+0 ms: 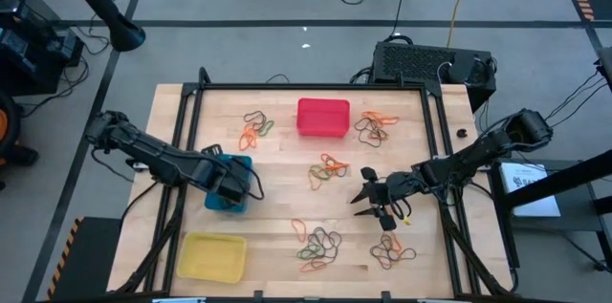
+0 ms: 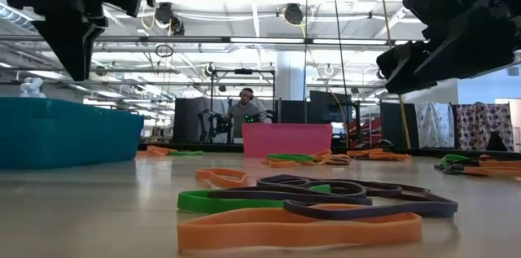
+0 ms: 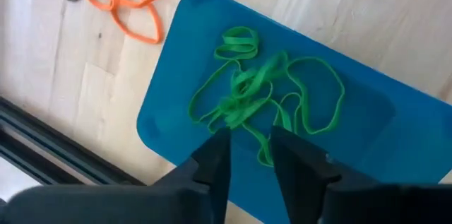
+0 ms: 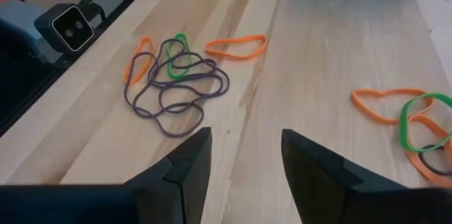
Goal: Sort rubber bands into baskets
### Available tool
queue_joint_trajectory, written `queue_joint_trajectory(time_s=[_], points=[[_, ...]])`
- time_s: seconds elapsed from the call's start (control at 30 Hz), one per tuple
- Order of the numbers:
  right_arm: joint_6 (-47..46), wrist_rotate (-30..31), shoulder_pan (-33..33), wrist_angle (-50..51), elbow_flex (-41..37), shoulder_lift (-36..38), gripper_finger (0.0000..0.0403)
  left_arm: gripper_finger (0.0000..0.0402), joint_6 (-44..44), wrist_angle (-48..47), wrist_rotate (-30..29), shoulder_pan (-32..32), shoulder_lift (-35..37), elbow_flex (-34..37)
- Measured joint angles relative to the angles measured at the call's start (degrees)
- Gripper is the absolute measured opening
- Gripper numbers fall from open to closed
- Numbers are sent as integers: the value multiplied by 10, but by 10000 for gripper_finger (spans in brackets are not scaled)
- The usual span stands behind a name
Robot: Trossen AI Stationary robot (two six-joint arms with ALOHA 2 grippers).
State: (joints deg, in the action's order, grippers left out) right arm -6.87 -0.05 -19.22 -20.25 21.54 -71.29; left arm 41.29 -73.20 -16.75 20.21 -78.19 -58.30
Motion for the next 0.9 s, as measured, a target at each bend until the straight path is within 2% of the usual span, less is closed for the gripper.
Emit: queue_joint_trajectory(time_s=[0.07,0.23,0.33,0.43,0.6,0.67,0.73,0.9], points=[[0,0,0,0,0,0,165,119,-27,10,-23,0,0,0],[0,0,0,-10,0,0,165,121,-99,93,-158,-23,0,0],[0,1,0,-13,0,0,165,121,-157,182,-172,-67,0,0],[-1,1,0,-13,0,0,165,121,-228,297,-130,-119,-12,0],[-24,1,0,-12,0,0,165,121,-372,516,35,-168,-74,0],[-31,2,0,-8,0,0,165,121,-417,603,78,-172,-117,0],[-34,2,0,-4,0,0,165,121,-446,675,89,-172,-158,0],[-34,2,0,-9,0,0,165,121,-459,834,79,-188,-255,0]])
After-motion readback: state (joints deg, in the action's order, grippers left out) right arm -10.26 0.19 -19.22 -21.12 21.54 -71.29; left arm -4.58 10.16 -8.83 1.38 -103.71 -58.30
